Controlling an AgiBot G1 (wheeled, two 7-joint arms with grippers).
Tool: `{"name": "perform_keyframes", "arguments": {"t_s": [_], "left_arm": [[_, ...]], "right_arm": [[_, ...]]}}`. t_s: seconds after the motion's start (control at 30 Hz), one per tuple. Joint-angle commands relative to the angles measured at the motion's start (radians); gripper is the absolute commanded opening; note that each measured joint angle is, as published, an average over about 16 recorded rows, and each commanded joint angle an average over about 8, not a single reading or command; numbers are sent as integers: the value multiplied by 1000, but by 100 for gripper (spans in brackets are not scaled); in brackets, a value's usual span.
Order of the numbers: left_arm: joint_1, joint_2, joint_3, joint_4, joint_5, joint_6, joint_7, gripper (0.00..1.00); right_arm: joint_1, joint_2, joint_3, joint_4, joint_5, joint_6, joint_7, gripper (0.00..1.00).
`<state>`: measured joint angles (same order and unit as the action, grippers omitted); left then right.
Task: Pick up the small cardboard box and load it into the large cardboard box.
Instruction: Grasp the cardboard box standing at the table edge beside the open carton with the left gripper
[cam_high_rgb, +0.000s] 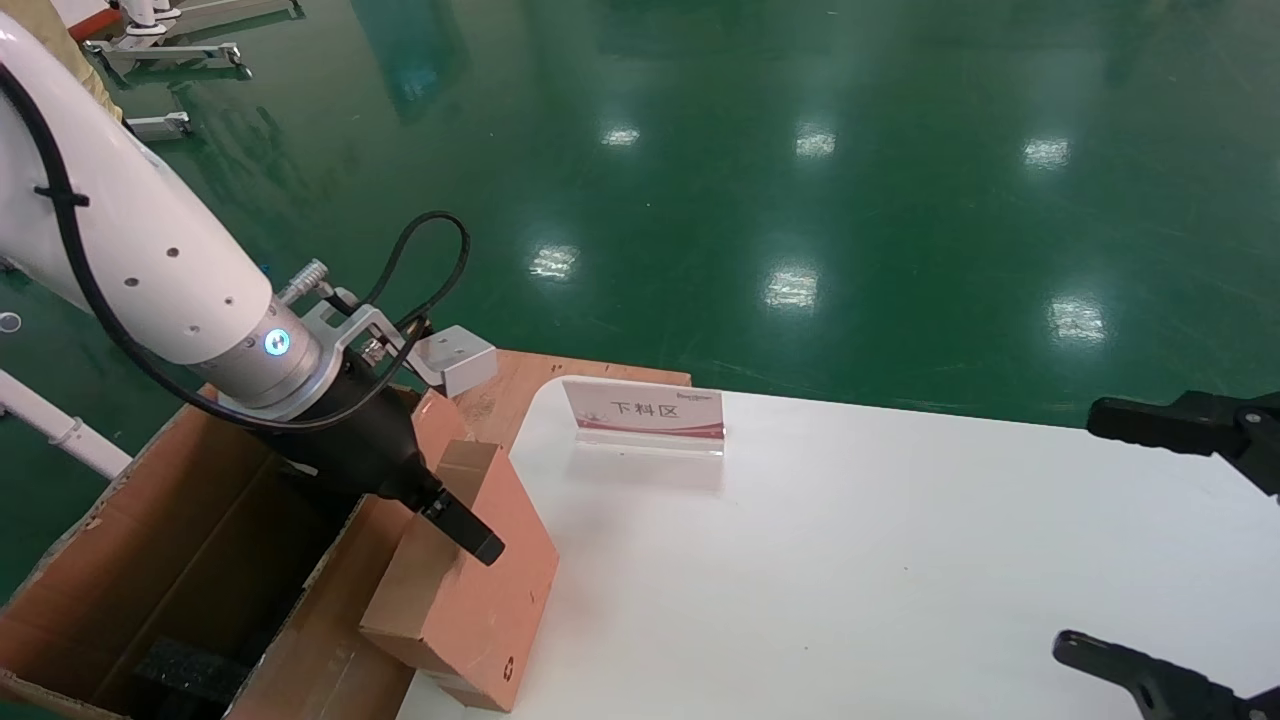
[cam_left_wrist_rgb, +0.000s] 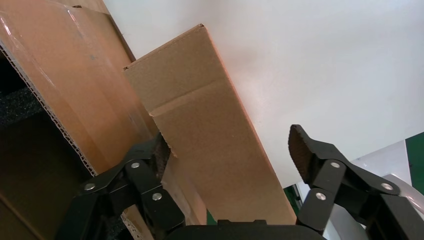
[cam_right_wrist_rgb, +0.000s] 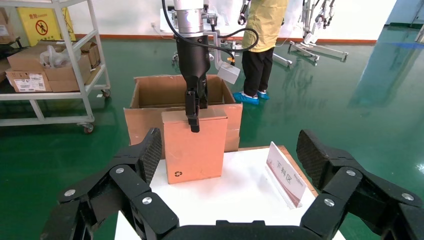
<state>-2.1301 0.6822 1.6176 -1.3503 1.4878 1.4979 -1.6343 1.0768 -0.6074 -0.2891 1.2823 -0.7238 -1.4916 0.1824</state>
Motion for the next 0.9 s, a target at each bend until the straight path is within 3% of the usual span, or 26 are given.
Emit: {"name": "perform_keyframes", "arguments": {"t_s": [0.03,0.33,0.37,0.6,0.63,0.9], "left_arm": [[0,0,0,0,0,0,0,0],[-1,0,0,0,1,0,-1,0],[-1,0,0,0,1,0,-1,0],[-1,0,0,0,2,0,-1,0],[-1,0,0,0,2,0,-1,0],[-1,0,0,0,2,0,-1,0]], "right_arm": [[0,0,0,0,0,0,0,100],[0,0,0,0,0,0,0,100],[0,0,0,0,0,0,0,95],[0,0,0,0,0,0,0,8],[0,0,0,0,0,0,0,0],[0,0,0,0,0,0,0,0]]}}
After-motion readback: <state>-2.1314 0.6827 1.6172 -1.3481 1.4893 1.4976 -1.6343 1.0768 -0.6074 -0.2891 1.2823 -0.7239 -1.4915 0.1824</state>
